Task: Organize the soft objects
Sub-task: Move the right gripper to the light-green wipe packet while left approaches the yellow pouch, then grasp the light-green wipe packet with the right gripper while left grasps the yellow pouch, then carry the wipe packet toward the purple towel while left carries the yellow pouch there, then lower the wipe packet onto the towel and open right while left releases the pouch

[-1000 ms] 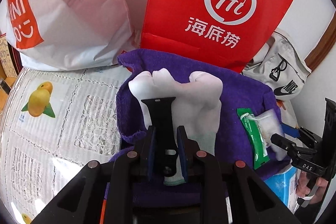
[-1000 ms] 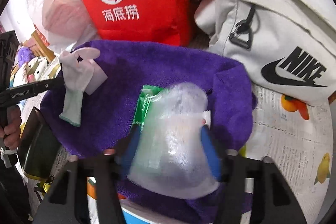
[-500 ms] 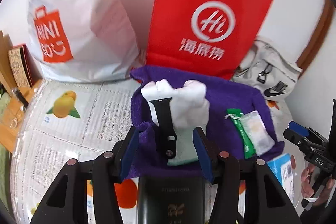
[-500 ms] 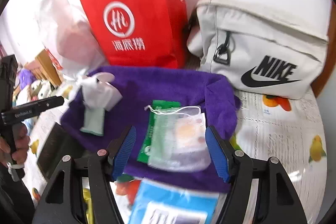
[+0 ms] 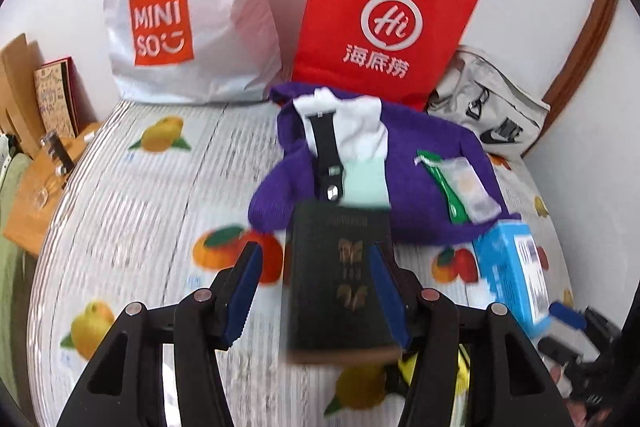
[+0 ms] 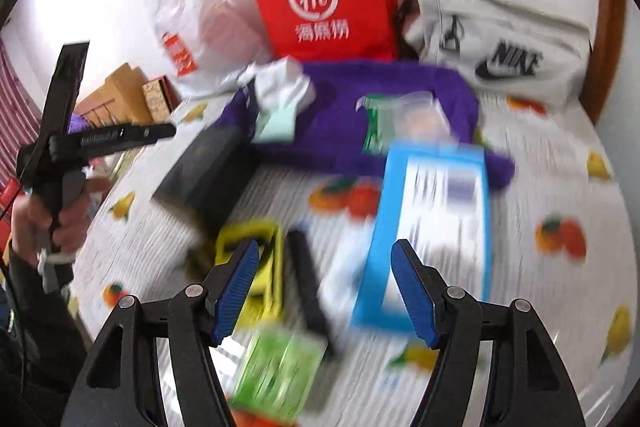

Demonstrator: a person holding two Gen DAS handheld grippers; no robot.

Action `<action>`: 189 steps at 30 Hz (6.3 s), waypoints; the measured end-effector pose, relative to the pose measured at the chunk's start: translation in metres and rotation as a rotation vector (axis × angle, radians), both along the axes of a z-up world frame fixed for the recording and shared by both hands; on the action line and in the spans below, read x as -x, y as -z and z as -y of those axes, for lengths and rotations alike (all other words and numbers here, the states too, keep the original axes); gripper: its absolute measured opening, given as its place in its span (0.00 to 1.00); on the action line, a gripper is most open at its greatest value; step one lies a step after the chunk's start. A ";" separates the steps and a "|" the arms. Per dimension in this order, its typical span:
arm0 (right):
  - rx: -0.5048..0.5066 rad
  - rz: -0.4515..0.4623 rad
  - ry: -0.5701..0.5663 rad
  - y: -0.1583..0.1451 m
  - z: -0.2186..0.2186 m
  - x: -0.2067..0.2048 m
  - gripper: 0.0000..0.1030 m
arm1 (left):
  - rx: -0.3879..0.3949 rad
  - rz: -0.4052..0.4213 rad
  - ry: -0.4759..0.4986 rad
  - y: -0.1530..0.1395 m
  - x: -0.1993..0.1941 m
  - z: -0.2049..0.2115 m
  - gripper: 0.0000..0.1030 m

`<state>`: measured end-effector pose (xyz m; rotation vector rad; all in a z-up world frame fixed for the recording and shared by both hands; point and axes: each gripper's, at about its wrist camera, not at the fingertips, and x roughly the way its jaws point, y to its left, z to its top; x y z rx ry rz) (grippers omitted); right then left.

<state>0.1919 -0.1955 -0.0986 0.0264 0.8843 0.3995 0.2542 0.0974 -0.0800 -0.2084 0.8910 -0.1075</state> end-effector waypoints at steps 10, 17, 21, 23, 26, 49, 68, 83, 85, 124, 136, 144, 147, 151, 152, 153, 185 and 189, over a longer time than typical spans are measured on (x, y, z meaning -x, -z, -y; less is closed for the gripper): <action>-0.036 -0.074 0.027 0.036 -0.006 0.048 0.73 | 0.000 0.000 0.002 0.017 0.050 0.003 0.59; -0.038 -0.107 0.041 0.059 -0.023 0.054 0.73 | 0.016 -0.020 0.039 0.032 0.077 0.009 0.59; -0.018 -0.118 0.050 0.070 -0.030 0.049 0.60 | 0.046 -0.037 0.069 0.038 0.087 0.018 0.59; 0.022 -0.101 0.026 0.071 -0.033 0.051 0.53 | 0.065 -0.053 0.096 0.043 0.090 0.027 0.60; 0.020 -0.056 0.014 0.068 -0.026 0.059 0.52 | 0.060 -0.081 0.109 0.051 0.089 0.042 0.63; 0.116 0.041 0.131 0.087 0.076 0.083 0.52 | 0.067 -0.191 0.014 0.082 0.047 0.126 0.80; 0.137 0.081 0.168 0.093 0.068 0.084 0.61 | -0.151 -0.091 0.039 0.083 0.065 0.131 0.65; 0.160 0.085 0.215 0.092 0.056 0.085 0.51 | -0.103 -0.045 0.070 0.081 0.116 0.098 0.58; 0.167 0.084 0.211 0.091 0.053 0.087 0.51 | -0.095 -0.045 0.058 0.081 0.122 0.091 0.57; 0.089 0.121 0.205 0.019 0.051 0.095 0.51 | -0.009 0.026 -0.061 0.017 0.152 0.040 0.45; 0.080 0.174 0.199 -0.025 0.050 0.065 0.51 | -0.032 0.086 -0.043 -0.031 0.120 0.046 0.46; 0.088 0.210 0.195 -0.045 0.052 0.043 0.51 | -0.028 0.105 -0.019 -0.048 0.091 0.061 0.46; 0.096 0.221 0.192 -0.050 0.053 0.034 0.51 | -0.023 0.101 -0.011 -0.049 0.081 0.064 0.46; 0.103 0.216 0.190 -0.052 0.055 0.017 0.51 | -0.022 0.096 -0.002 -0.048 0.066 0.069 0.46; 0.108 0.215 0.188 -0.053 0.055 0.011 0.51 | -0.022 0.095 -0.001 -0.048 0.063 0.069 0.46; 0.110 0.215 0.186 -0.053 0.054 0.008 0.51 | -0.022 0.091 0.002 -0.047 0.058 0.069 0.46; 0.084 0.138 0.150 -0.031 0.025 -0.126 0.51 | 0.027 0.024 -0.015 -0.021 -0.044 0.049 0.47; 0.118 0.120 0.140 -0.024 0.021 -0.149 0.51 | 0.027 0.022 -0.027 -0.021 -0.054 0.042 0.47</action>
